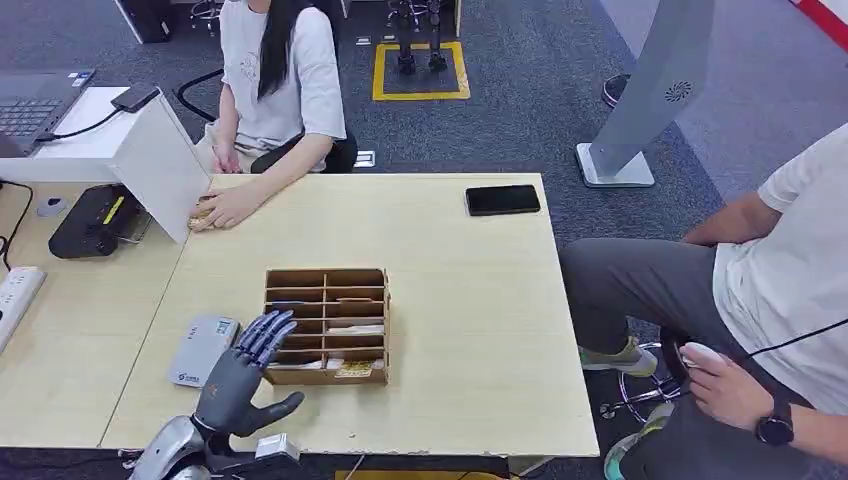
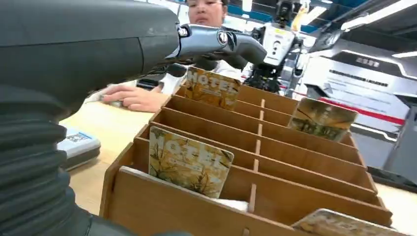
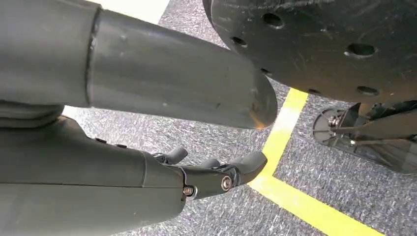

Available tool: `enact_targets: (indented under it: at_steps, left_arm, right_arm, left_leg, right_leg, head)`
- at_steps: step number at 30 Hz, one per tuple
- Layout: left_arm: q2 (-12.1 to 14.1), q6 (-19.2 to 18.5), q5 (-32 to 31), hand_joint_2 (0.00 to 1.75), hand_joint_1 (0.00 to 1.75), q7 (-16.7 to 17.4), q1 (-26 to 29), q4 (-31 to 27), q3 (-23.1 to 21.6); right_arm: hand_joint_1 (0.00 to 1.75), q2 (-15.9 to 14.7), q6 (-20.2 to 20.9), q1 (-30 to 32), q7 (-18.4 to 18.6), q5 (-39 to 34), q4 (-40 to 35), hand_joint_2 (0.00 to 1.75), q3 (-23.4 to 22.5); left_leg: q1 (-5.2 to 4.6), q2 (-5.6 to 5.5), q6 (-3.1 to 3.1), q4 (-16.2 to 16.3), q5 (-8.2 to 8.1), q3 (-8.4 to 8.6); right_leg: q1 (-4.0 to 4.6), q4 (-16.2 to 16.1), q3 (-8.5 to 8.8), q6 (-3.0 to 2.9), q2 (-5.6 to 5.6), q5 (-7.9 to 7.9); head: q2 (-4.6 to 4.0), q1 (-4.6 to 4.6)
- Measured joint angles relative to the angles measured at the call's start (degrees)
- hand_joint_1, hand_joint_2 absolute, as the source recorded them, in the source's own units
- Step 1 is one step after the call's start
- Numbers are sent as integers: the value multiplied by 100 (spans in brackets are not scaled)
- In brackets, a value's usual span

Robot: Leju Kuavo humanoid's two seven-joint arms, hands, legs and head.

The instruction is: Pass the card to the sensor for recognition and then transmit it.

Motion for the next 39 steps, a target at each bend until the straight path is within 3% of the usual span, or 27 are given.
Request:
enact_targets:
  at_steps: [18,29,39]
  left_arm:
    - [-186,116,-522,175,0,125,-55,203,111]
    - [-385,118,-1246,175,0,179,-37,225,579]
    - [-479,118,-1388,175,0,197,-8,225,756]
  right_arm:
    - [0,0,4,-3,-18,0,2,0,57]
    - [0,20,11,-10,-33,0,4,0,131]
    - [0,28,11,-12,-35,0,4,0,131]
  left_leg:
    - [0,0,0,0,0,0]
    - [0,0,0,0,0,0]
    - [0,-1,0,0,0,-1]
  right_leg:
    - [0,0,0,0,0,0]
    - [0,0,1,1,-1,1]
    - [0,0,1,1,-1,1]
  head:
    - [0,0]
    - [0,0]
    - [0,0]
